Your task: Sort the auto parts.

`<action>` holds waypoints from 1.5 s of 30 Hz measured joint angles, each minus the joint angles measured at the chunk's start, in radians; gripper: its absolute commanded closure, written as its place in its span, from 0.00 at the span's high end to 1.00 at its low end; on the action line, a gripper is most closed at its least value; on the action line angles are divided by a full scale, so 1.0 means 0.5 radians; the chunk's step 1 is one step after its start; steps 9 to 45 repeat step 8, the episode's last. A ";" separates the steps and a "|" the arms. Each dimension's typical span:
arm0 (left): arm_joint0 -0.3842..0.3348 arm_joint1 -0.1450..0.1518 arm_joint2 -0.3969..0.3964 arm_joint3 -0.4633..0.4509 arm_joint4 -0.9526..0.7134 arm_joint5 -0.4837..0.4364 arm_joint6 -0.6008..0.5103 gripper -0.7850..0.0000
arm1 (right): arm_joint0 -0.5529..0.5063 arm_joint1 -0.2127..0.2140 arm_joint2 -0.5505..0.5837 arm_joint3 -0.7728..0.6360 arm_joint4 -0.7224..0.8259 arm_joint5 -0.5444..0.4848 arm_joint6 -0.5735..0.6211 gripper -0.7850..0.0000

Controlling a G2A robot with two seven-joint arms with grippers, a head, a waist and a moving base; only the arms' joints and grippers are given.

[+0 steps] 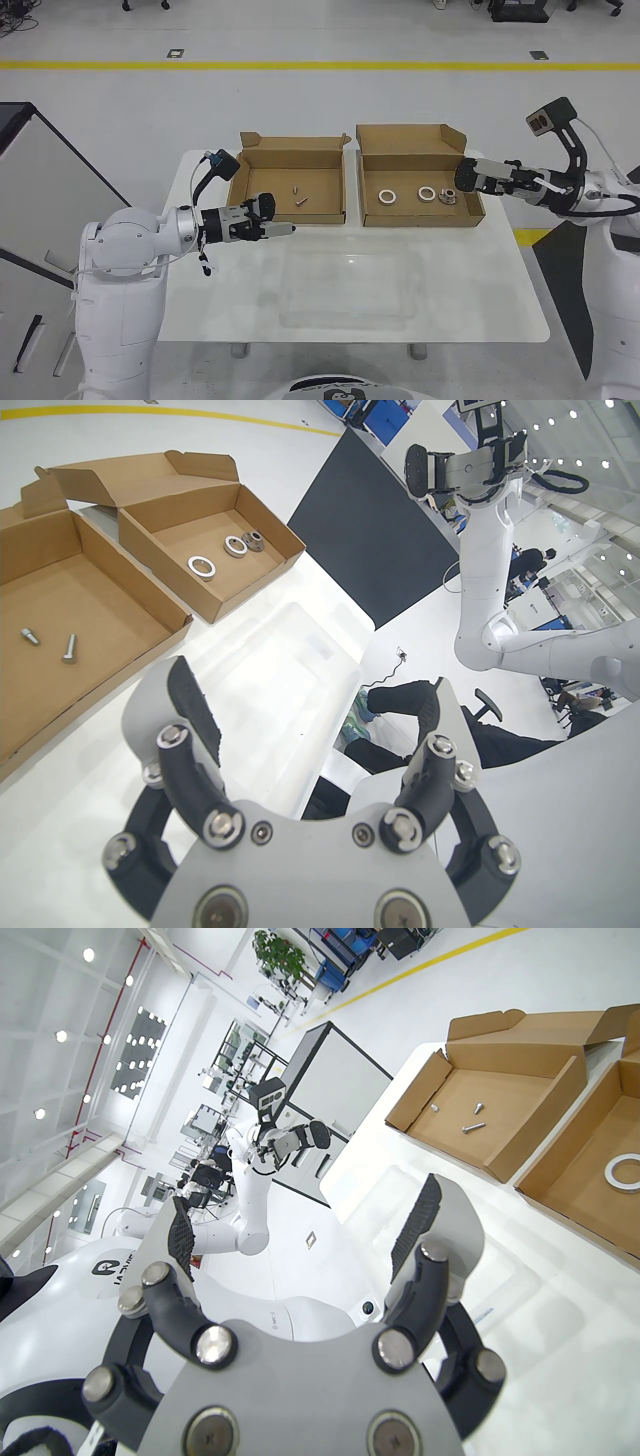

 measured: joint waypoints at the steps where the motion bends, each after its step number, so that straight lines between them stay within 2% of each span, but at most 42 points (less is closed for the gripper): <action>1: 0.000 0.000 0.000 0.000 0.000 0.000 0.000 1.00 | 0.000 0.000 0.000 0.000 0.000 0.000 0.000 1.00; 45: 0.000 0.000 0.000 0.000 0.000 0.000 0.000 1.00 | 0.000 0.000 0.000 0.000 0.000 0.000 0.000 1.00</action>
